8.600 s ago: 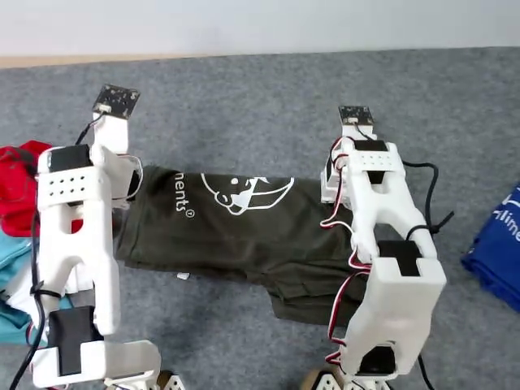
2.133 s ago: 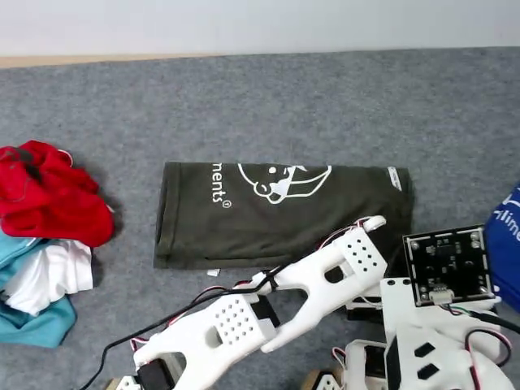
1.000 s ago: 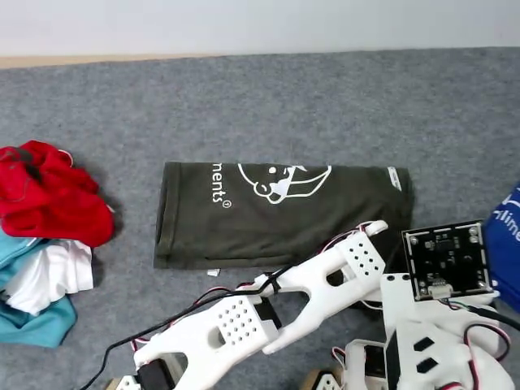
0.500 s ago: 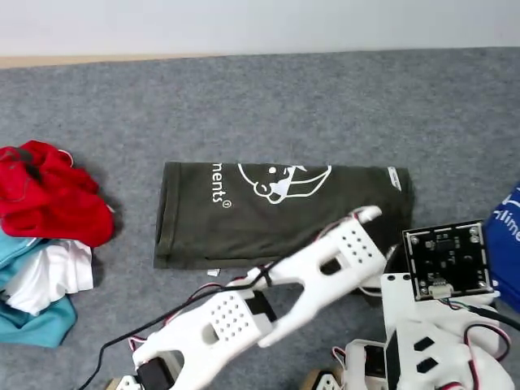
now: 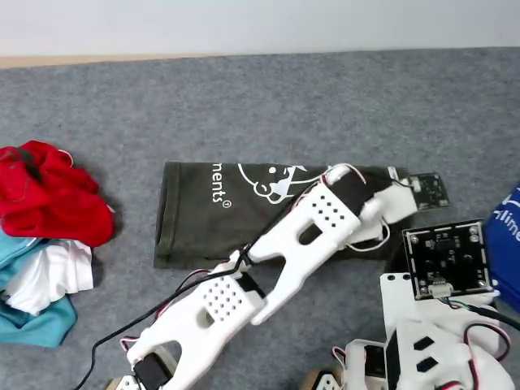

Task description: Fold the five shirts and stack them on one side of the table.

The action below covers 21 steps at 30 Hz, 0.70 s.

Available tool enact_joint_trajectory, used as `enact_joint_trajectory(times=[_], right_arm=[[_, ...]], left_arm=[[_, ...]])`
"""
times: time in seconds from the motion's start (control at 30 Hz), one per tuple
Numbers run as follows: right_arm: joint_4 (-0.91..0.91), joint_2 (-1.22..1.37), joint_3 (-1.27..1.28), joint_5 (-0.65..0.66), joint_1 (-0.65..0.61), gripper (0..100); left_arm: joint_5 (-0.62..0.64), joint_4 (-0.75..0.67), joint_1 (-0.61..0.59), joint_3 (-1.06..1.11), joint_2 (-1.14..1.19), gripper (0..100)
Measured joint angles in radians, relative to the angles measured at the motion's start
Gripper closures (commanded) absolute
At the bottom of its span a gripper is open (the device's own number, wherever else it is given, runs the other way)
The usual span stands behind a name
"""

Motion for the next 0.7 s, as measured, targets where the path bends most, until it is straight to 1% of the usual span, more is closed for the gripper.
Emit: enact_joint_trajectory(times=[0.17,0.4,0.63,0.7], right_arm=[[0.000,0.000,0.000,0.000,0.000,98.8],[0.000,0.000,0.000,0.000,0.000,98.8],[0.000,0.000,0.021,0.000,0.002,98.8],[0.000,0.000,0.021,0.000,0.000,98.8]], left_arm=[[0.003,-0.008,-0.023,-0.063,0.058,99],[0.006,-0.049,-0.063,-0.071,0.083,99],[0.006,-0.087,-0.064,-0.071,0.083,99],[0.006,-0.091,-0.064,-0.071,0.083,97]])
